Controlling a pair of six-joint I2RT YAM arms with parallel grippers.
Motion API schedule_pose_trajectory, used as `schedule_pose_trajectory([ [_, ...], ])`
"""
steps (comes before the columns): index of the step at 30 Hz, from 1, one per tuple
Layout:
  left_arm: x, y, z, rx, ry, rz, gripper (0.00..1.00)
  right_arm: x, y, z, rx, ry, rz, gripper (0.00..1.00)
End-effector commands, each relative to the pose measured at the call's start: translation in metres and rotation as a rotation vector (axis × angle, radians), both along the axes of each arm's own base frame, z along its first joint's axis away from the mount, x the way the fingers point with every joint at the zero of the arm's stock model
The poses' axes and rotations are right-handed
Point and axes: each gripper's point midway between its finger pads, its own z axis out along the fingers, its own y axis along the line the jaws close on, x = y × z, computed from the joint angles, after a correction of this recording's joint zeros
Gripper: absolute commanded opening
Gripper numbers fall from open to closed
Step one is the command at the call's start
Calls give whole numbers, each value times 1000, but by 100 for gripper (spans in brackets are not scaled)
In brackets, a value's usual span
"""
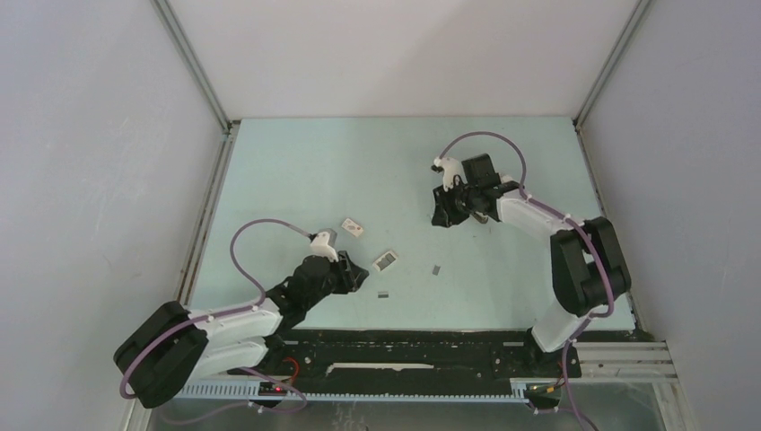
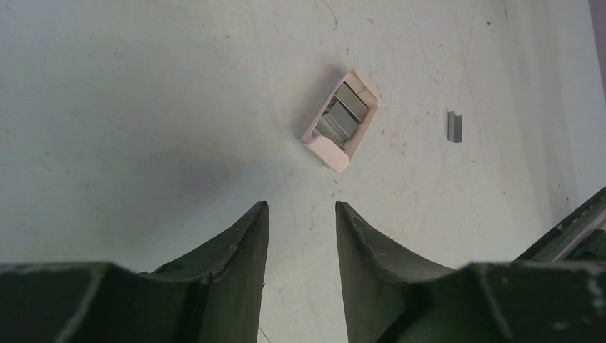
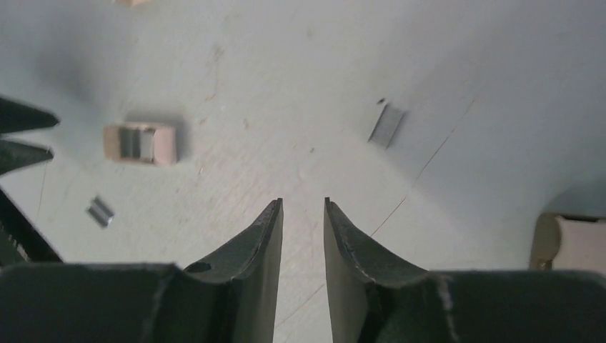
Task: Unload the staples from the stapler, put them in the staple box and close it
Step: Pick up the staple from the center of the board.
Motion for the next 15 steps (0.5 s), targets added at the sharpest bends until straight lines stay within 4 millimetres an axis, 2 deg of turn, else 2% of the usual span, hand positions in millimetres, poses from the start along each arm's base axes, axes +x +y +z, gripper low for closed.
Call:
schedule_pose_trajectory([
  [1,14,-8,24,-68,-53,24,45,34,3,8,-15,-11,-104,35],
  [10,18,4,26,-22,-98,42,45,55,1,-22,-105,57,-123,31],
  [15,20,23,24,84,-137,77,48,64,1,-28,-140,81,-138,31],
])
